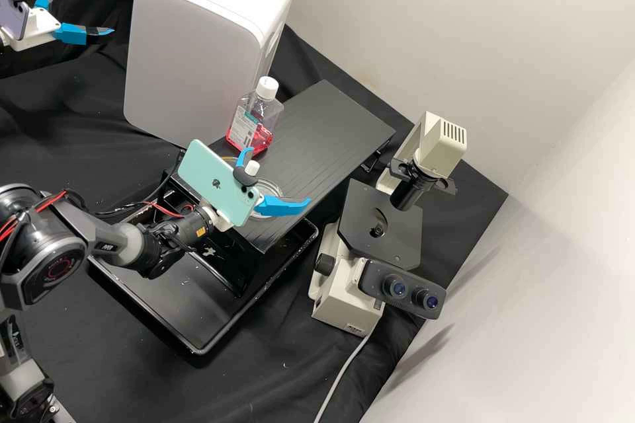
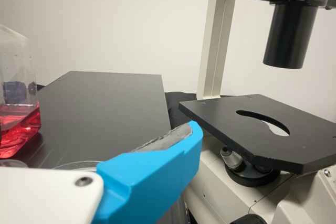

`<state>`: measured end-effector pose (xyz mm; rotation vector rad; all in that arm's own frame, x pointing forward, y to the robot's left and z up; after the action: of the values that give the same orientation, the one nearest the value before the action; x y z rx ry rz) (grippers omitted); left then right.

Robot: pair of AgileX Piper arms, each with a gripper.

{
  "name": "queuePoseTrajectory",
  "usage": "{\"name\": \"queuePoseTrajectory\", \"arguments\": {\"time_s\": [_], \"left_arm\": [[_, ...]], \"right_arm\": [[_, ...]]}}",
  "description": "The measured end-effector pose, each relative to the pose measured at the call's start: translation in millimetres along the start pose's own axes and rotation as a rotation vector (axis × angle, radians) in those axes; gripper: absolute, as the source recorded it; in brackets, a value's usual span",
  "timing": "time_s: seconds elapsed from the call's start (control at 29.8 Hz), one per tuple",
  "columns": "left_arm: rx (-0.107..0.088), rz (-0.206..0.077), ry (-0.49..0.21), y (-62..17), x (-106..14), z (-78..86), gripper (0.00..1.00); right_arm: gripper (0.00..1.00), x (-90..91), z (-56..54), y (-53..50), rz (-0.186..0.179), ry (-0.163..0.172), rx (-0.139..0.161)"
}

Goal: Place the lid on the petri dish

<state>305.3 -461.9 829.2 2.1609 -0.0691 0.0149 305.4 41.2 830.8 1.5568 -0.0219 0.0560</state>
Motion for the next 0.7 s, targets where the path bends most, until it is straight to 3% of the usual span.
{"name": "queuePoseTrajectory", "arguments": {"time_s": [0.5, 0.7], "left_arm": [[0.000, 0.000, -0.002, -0.1, 0.0, 0.7, 1.00], [-0.009, -0.009, -0.051, -5.7, -3.8, 15.9, 1.00]], "right_arm": [[1.00, 0.0, 0.0, 0.0, 0.000, 0.000, 0.000], [1.00, 0.0, 0.0, 0.0, 0.000, 0.000, 0.000]]}}
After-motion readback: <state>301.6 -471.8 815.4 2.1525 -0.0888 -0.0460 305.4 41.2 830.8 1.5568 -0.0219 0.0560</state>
